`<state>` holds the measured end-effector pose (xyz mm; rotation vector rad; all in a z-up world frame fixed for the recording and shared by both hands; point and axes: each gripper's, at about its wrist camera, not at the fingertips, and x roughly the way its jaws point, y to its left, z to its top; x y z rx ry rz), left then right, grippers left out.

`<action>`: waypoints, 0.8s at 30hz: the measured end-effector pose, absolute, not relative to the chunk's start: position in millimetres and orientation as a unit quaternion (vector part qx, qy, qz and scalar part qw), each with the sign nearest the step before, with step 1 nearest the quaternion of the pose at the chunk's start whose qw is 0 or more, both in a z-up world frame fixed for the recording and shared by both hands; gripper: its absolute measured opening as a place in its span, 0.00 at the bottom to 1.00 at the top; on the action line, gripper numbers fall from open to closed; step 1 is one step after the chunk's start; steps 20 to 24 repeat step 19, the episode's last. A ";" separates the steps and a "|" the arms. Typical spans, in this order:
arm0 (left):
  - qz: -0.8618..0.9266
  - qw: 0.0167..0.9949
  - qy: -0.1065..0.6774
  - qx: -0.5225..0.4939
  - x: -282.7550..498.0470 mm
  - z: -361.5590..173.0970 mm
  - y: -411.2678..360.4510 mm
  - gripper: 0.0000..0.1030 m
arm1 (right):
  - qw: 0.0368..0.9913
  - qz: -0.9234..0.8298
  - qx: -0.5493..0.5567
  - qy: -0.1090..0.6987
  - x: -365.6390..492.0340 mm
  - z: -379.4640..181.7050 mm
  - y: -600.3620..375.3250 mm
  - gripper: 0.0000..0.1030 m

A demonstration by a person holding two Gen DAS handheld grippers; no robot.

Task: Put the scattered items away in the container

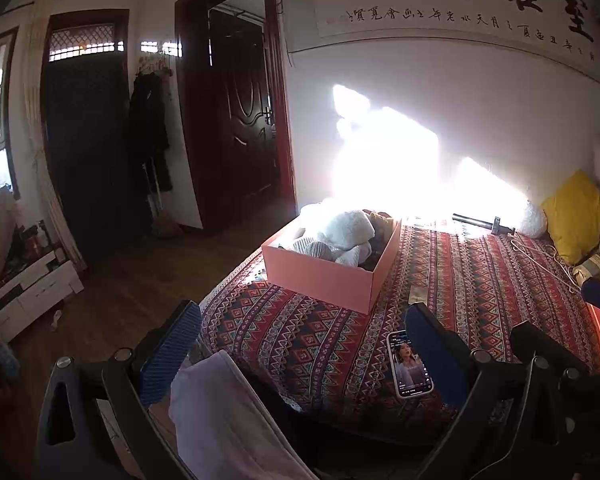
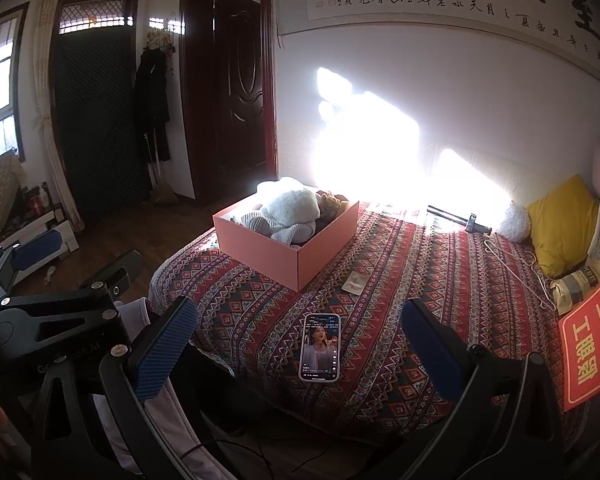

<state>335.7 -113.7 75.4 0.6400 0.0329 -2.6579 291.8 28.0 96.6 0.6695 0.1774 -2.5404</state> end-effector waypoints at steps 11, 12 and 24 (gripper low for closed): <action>-0.953 0.204 0.009 0.226 335.9 74.2 -112.5 1.00 | 0.251 -0.934 0.247 0.062 290.9 98.6 29.2 0.99; -0.953 0.205 0.008 0.224 336.5 73.8 -111.6 1.00 | 0.252 -0.934 0.247 0.061 290.0 98.9 29.4 0.99; -0.952 0.213 0.003 0.219 331.1 72.7 -109.1 1.00 | 0.253 -0.932 0.252 0.057 282.0 97.9 30.5 0.99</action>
